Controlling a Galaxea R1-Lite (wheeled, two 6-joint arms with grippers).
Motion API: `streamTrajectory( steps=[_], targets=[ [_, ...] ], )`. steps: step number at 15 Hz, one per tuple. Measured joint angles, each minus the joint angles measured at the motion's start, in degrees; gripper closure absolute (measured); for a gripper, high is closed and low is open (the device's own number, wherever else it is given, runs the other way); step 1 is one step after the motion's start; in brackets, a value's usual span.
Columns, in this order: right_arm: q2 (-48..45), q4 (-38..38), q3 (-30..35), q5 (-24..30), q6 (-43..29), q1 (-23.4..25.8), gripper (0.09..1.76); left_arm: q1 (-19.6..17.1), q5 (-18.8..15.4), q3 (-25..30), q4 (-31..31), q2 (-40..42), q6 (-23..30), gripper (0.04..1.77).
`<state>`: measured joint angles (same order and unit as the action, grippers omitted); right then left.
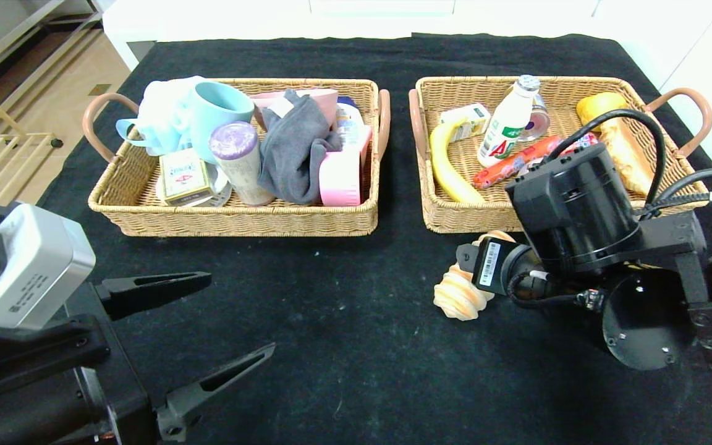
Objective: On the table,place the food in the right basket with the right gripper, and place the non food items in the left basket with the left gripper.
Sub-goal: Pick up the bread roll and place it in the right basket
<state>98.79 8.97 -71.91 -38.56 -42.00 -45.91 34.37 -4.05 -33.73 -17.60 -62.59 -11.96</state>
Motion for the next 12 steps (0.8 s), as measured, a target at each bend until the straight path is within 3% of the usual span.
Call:
streamTrajectory(
  steps=[12],
  targets=[
    [5.95, -0.43, -3.69, -3.30, -7.53, 0.46, 0.14, 0.11, -0.16, 0.05, 0.05, 0.00, -0.20, 0.09]
  ],
)
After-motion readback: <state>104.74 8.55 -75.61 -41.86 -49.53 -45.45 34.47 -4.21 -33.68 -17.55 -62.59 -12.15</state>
